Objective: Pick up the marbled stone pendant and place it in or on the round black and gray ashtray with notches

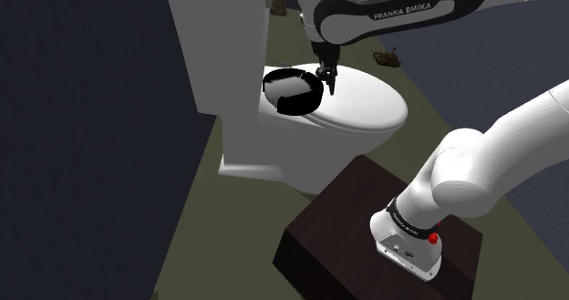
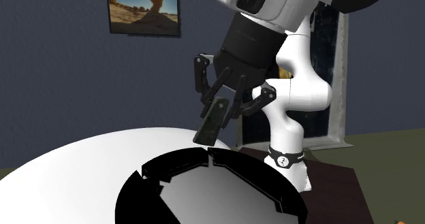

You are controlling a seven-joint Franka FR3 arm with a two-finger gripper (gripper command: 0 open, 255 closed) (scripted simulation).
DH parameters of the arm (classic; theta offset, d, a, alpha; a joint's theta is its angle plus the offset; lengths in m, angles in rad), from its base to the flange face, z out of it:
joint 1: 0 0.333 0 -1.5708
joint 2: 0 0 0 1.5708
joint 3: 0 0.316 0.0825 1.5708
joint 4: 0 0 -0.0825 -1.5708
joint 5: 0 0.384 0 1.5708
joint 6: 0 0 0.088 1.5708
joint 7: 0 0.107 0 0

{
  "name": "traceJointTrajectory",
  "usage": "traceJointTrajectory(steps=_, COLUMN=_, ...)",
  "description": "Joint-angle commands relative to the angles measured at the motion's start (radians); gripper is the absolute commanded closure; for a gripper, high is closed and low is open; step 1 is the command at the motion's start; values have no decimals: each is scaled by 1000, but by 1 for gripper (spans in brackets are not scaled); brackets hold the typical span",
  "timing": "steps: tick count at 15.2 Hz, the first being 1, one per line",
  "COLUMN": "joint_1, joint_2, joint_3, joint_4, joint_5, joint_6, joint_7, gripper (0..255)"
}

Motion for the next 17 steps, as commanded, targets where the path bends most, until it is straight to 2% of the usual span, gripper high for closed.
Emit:
traceJointTrajectory(steps=1, joint_1=1, joint_2=-8, joint_3=1, joint_4=20, joint_5=3, joint_6=-26, joint_7=-12, gripper=255)
traceJointTrajectory(steps=14, joint_1=2, joint_2=-24, joint_3=12, joint_4=170, joint_5=11, joint_6=-177, joint_7=-82, gripper=255)
traceJointTrajectory(steps=17, joint_1=10, joint_2=91, joint_3=30, joint_4=302, joint_5=19, joint_6=-203, joint_7=-67, gripper=255)
